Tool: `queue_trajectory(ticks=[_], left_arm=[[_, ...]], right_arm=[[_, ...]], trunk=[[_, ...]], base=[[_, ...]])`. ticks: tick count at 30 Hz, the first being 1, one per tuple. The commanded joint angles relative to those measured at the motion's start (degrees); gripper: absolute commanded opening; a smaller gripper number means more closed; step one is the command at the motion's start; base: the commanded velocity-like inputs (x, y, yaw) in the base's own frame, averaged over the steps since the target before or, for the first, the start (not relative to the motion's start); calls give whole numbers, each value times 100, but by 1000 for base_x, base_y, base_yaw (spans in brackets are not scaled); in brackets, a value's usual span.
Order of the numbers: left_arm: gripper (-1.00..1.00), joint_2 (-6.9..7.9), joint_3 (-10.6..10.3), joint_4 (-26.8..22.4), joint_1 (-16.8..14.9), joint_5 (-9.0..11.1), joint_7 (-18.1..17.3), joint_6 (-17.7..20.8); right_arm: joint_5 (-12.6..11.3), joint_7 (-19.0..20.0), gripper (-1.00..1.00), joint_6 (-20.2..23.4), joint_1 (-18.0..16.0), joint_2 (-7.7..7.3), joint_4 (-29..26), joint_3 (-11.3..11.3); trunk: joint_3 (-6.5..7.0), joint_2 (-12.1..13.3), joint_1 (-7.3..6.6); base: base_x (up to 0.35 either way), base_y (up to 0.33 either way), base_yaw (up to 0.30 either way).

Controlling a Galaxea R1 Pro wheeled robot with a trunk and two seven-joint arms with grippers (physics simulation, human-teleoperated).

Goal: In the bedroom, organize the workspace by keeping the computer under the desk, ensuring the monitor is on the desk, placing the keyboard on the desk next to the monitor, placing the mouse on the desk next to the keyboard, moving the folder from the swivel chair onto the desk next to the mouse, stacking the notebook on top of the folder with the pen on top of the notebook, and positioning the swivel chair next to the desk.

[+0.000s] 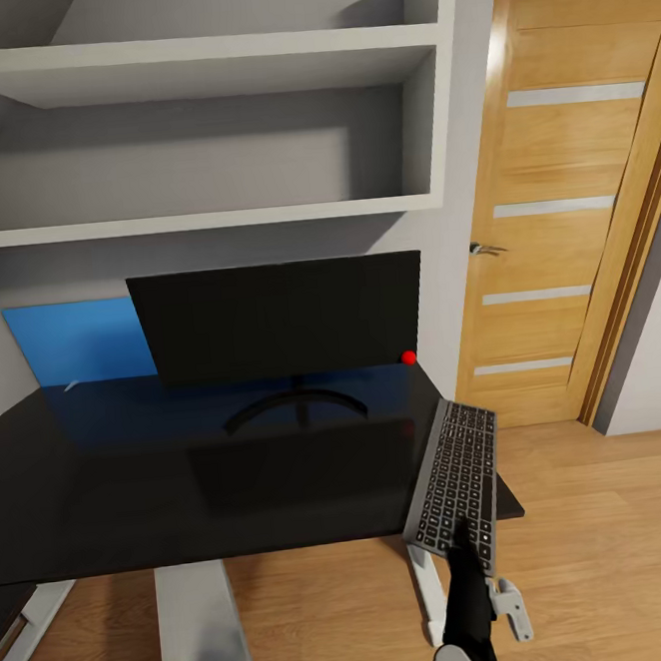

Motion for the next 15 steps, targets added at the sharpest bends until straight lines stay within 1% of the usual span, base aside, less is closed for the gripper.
queue_trajectory(ticks=[1,8,13,15], left_arm=[[100,-2,3,-8,2,54,0,-13],[100,-2,3,-8,3,54,0,-13],[100,-2,3,-8,2,54,0,-13],[100,-2,3,-8,2,54,-4,-13]], right_arm=[[21,-54,100,-17,-5,-5,-4,3],[-28,-62,100,8,-5,-16,-3,-154],[-31,-62,100,12,-5,-20,-3,-194],[-31,-62,100,12,-5,-23,-3,-264]], trunk=[[-5,-3,0],[-5,-3,0],[-5,-3,0],[-5,-3,0]], base=[[0,0,0],[0,0,0],[0,0,0],[0,0,0]])
